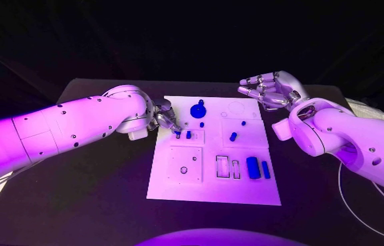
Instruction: Assemble the parts on the task board
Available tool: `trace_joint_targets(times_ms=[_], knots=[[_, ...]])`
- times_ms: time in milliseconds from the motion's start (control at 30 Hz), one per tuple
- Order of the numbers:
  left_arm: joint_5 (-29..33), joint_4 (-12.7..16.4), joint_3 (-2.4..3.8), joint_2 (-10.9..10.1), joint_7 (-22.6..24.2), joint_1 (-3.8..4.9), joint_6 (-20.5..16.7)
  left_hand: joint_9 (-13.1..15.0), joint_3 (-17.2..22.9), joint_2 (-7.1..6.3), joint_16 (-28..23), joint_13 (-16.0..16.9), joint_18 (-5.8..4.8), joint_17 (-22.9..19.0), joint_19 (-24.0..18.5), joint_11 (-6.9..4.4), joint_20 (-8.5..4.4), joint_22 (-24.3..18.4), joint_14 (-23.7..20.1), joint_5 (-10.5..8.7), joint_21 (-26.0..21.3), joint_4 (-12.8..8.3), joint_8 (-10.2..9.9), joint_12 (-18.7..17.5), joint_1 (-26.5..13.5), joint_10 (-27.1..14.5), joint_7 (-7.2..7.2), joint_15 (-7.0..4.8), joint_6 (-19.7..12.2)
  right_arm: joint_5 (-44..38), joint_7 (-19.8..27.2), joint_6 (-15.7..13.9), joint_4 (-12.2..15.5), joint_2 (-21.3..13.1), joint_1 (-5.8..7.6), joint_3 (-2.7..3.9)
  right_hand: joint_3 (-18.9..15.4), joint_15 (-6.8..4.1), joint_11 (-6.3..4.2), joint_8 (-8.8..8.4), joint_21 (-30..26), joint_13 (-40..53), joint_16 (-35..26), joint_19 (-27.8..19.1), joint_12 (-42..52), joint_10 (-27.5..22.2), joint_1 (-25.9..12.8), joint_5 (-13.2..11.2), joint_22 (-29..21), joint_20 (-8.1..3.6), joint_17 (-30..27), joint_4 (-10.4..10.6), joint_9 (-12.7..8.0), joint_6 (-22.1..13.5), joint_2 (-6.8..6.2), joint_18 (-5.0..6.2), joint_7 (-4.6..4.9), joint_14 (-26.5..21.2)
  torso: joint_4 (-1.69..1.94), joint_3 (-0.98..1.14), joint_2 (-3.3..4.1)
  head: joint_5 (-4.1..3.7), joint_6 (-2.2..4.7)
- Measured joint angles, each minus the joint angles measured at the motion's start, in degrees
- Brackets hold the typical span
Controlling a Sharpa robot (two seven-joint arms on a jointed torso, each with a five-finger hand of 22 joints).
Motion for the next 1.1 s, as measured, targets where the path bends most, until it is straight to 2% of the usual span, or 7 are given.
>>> trace_joint_targets(times_ms=[133, 467, 1100], knots=[[-0.5, -0.3, 0.0, 0.2, 0.0, -0.29, 0.6, 0.0, 0.1, 0.0, 0.0, 0.0, 0.0, 0.0, 0.0, 0.0, 0.0, 0.0, 0.0, 0.0, 0.0, -0.1, 0.0, 0.0, 0.0, 0.0, 0.01, 0.0, 0.0, 0.0, 0.0, 0.0, 0.0, 0.0, -0.02, -0.01, 0.0, 0.0, 0.0, 0.0, 0.0, 0.0, 0.0, 0.0, 0.0, 0.0, 0.0, 0.0, 0.0, 0.0, 0.0, 0.0, 0.0, 0.0, 0.0, 0.0, 0.0, 0.0, 0.0, -0.02, 0.0, 0.04, -0.12], [-1.3, -0.3, 0.07, 0.2, -0.1, -0.39, 2.3, 0.0, 0.5, -0.36, 0.0, 0.0, -0.01, 0.0, 0.0, 0.01, 0.0, 0.0, 0.0, 0.0, 0.0, -0.4, -0.1, 0.0, -0.4, 0.0, 0.1, 0.0, 0.1, 0.0, 0.1, 0.1, 0.0, 0.0, -0.1, -0.02, 0.0, 0.0, 0.0, 0.0, 0.0, 0.0, 0.0, 0.0, 0.0, 0.0, 0.0, 0.0, 0.0, 0.0, 0.0, 0.0, 0.0, 0.0, 0.0, 0.0, 0.0, 0.0, 0.0, -0.01, -0.03, 0.01, -0.35], [-2.2, -0.2, 0.19, 0.2, -0.3, -0.29, 3.9, -0.2, 0.3, -0.43, 0.0, 0.0, 0.0, 0.0, 0.0, 0.01, 0.0, 0.0, 0.0, -0.02, 0.0, -0.7, -0.3, 0.0, 0.1, 0.0, -0.03, 0.0, 0.4, -0.1, 0.2, 0.6, 0.0, 0.0, -0.16, -0.04, 0.0, 0.0, 0.0, 0.0, 0.0, 0.0, 0.0, 0.0, 0.0, 0.0, 0.0, 0.0, 0.0, 0.0, 0.0, 0.0, 0.0, 0.0, 0.0, 0.0, 0.0, 0.0, 0.01, 0.02, -0.04, -0.13, -0.52]])
